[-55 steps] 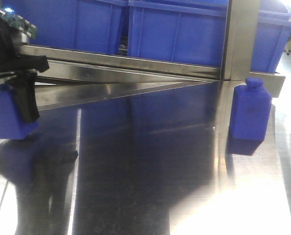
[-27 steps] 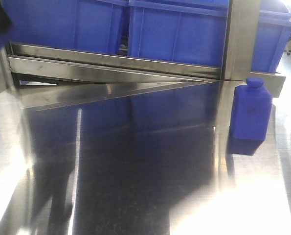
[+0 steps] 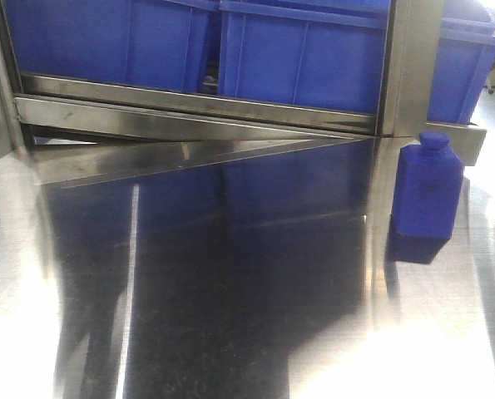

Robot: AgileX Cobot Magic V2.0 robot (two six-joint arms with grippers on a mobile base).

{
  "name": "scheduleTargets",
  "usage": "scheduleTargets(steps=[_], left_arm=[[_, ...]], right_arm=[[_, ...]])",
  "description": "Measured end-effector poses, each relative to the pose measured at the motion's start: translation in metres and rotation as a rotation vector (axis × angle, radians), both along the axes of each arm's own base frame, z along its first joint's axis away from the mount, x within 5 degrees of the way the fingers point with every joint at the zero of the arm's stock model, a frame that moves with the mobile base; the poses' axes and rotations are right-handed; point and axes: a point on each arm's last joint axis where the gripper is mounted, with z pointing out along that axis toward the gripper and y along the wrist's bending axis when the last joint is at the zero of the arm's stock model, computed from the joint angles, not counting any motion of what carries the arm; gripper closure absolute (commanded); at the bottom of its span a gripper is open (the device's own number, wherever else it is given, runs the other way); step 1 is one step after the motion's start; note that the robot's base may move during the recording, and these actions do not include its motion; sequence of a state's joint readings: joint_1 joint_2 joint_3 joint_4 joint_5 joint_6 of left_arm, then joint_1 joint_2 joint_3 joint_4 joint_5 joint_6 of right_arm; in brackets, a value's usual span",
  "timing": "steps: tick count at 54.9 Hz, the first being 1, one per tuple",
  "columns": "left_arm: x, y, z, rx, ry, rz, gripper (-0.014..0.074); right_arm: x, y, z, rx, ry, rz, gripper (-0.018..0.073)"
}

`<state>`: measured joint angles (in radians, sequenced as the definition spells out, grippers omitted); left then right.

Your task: Pick and sort blue part to right shelf

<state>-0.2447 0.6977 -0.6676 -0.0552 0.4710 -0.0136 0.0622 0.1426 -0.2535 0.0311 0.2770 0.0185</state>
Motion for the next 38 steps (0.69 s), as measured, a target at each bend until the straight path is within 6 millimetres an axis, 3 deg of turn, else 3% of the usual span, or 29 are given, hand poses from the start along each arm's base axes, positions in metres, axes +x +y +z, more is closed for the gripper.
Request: scheduleTargets(steps=[8,12,19,38], left_arm=[[-0.023,0.006,-0.004,-0.024,-0.093,0.002,0.0303],[-0.032,0.008,-0.004,-0.033,-0.133,0.003,0.0303],[-0.045,0.012,-0.003,-0.043,-0.187,0.004,0.0304],[-0.058,0.016,0.002,-0.027,-0.261,0.008,0.0304]], right_arm=[[0.017,0.003,0.032,-0.010,0.103,0.028,0.0064],[0.028,0.007,0.048,-0.017,0.156,0.059,0.0004],[0.053,0.017,0.069,-0.032,0.238,0.127,0.0005],[0.119,0.039,0.093,-0.052,0.577,0.178,0.0005]])
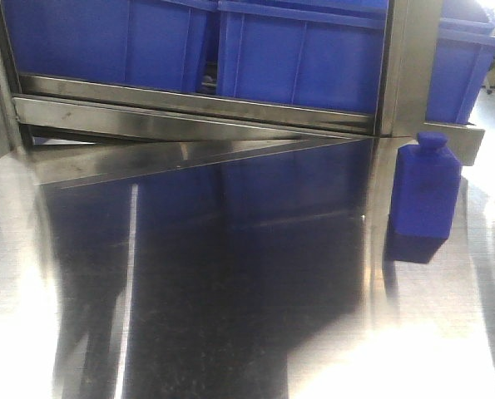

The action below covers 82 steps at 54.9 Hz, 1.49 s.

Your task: Pick and sort blue part to right shelf

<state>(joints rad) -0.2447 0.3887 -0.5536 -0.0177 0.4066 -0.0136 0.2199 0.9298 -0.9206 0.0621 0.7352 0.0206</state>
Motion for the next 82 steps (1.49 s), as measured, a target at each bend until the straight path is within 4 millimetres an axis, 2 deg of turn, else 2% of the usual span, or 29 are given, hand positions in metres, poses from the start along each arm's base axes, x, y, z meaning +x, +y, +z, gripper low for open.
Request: scheduleTargets(steps=[12,22,30,42,64,70,79,82], left_arm=[[0.000,0.000,-0.001,0.002,0.010,0.000,0.0304],[0.000,0.000,-0.001,0.002,0.010,0.000,0.0304],[0.000,0.000,-0.001,0.003,0.011,0.000,0.0304],[0.000,0.000,-0.001,0.003,0.011,0.000,0.0304],[0.000,0.000,-0.001,0.003,0.011,0.000,0.0304],[0.000,0.000,-0.001,0.003,0.011,0.000,0.0304],[0.000,0.000,-0.001,0.009,0.010,0.001,0.0304],[0.000,0.001,-0.002,0.021,0.012,0.004,0.0304]], right_arm=[[0.052,0.018,0.004,0.005,0.272,-0.039,0.0005],[0.089,0.048,-0.005,-0.006,0.359,-0.093,0.0005],[0.109,0.064,-0.029,-0.039,0.431,-0.156,0.0005],[0.133,0.074,-0.071,-0.071,0.544,-0.216,0.0005],[0.159,0.086,-0.126,-0.098,0.640,-0.228,0.0012],[0.161,0.087,-0.134,-0.106,0.658,-0.230,0.0102],[0.162,0.088,-0.134,-0.102,0.655,-0.229,0.0336],[0.162,0.088,-0.134,-0.102,0.655,-0.229,0.0356]])
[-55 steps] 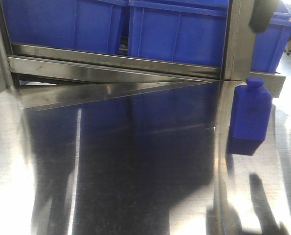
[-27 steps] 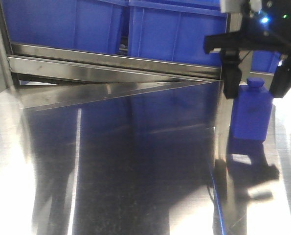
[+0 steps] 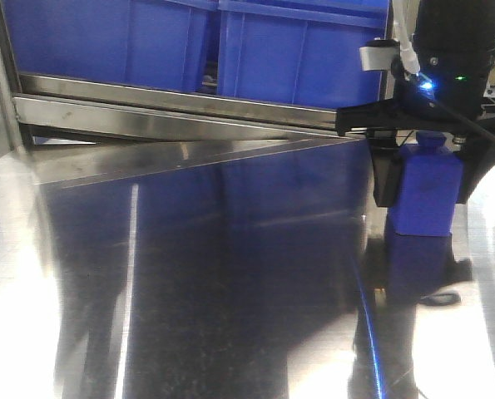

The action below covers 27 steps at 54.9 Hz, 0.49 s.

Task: Pick and sort blue part to right shelf
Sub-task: 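Lower the right gripper onto the other blue part and close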

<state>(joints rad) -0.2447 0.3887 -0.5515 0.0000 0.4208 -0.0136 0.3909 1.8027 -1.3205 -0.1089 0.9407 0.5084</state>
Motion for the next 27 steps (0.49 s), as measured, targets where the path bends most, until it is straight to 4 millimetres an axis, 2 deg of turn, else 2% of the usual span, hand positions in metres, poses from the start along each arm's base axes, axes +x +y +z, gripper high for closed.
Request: scheduleTargets(steps=[14,27], left_arm=[[-0.003,0.006,-0.018,0.044,0.044,0.048,0.0304],[-0.024,0.019,-0.032,0.022,-0.012,0.138,0.0304]], right_arm=[[-0.001,0.000,0.004,0.004,-0.010,0.000,0.0353],[-0.010,-0.004,0.024,0.034,-0.089,0.017,0.0353]])
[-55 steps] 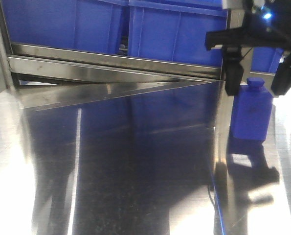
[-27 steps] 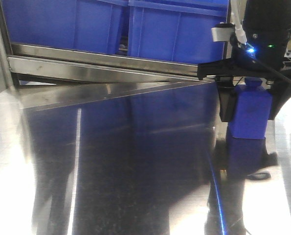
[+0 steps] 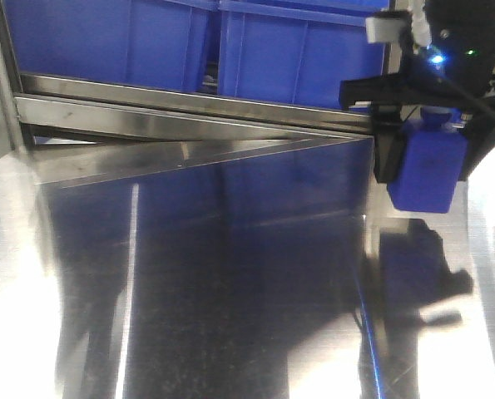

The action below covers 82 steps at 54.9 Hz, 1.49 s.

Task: Pick and sort blue part to right shelf
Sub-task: 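Lower the right gripper onto the other blue part and close, then lift the blue part with the right gripper off the table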

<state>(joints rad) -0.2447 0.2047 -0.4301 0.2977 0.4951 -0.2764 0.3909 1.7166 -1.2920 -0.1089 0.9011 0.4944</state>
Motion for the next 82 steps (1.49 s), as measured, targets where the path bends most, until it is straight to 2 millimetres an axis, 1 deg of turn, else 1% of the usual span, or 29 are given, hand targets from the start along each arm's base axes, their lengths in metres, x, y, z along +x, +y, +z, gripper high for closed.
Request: scheduleTargets(steps=[4,9,10,19,24,27,28,31,33,40,45,55,63,69,76,82], left_arm=[[-0.006,0.002,-0.003,-0.010,-0.016,0.009,0.0304],[-0.014,0.006,-0.005,-0.004,-0.028,0.026,0.0304],[-0.015,0.006,-0.006,-0.004,-0.027,0.029,0.0304],[-0.025,0.012,-0.010,0.012,-0.019,0.062,0.0304],[-0.027,0.013,-0.010,0.012,-0.030,0.066,0.0304],[-0.028,0.013,-0.010,0.011,-0.034,0.066,0.0304],[-0.028,0.013,-0.010,0.011,-0.034,0.066,0.0304],[-0.028,0.013,-0.010,0.010,-0.035,0.066,0.0304],[-0.028,0.013,-0.010,0.011,-0.035,0.066,0.0304],[-0.028,0.013,-0.010,0.012,-0.035,0.067,0.0304],[-0.028,0.013,-0.010,0.012,-0.035,0.067,0.0304],[-0.028,0.013,-0.010,0.012,-0.035,0.067,0.0304],[-0.028,0.013,-0.010,0.012,-0.035,0.067,0.0307],[-0.028,0.013,-0.010,0.012,-0.035,0.067,0.0317],[-0.028,0.013,-0.010,0.012,-0.035,0.067,0.0317],[-0.028,0.013,-0.010,0.012,-0.035,0.067,0.0317]], right_arm=[[-0.007,-0.002,0.005,0.010,-0.037,0.021,0.0353],[-0.021,-0.008,0.014,0.021,-0.098,0.050,0.0354],[-0.022,-0.009,0.013,0.017,-0.102,0.056,0.0354],[-0.055,-0.025,0.026,0.012,-0.225,0.103,0.0354],[-0.080,-0.036,0.032,0.003,-0.312,0.131,0.0354],[-0.095,-0.043,0.033,-0.004,-0.358,0.149,0.0354],[-0.100,-0.046,0.036,-0.001,-0.383,0.152,0.0354],[-0.116,-0.053,0.036,-0.004,-0.429,0.167,0.0354],[-0.128,-0.058,0.039,0.001,-0.477,0.175,0.0354],[-0.165,-0.074,0.039,0.009,-0.602,0.199,0.0354],[-0.192,-0.085,0.034,0.015,-0.694,0.212,0.0354],[-0.236,-0.104,0.033,0.038,-0.884,0.206,0.0354],[-0.262,-0.116,0.037,0.057,-1.033,0.191,0.0354],[-0.277,-0.123,0.043,0.068,-1.132,0.179,0.0354],[-0.288,-0.128,0.047,0.069,-1.210,0.172,0.0354],[-0.293,-0.129,0.050,0.075,-1.260,0.176,0.0354]])
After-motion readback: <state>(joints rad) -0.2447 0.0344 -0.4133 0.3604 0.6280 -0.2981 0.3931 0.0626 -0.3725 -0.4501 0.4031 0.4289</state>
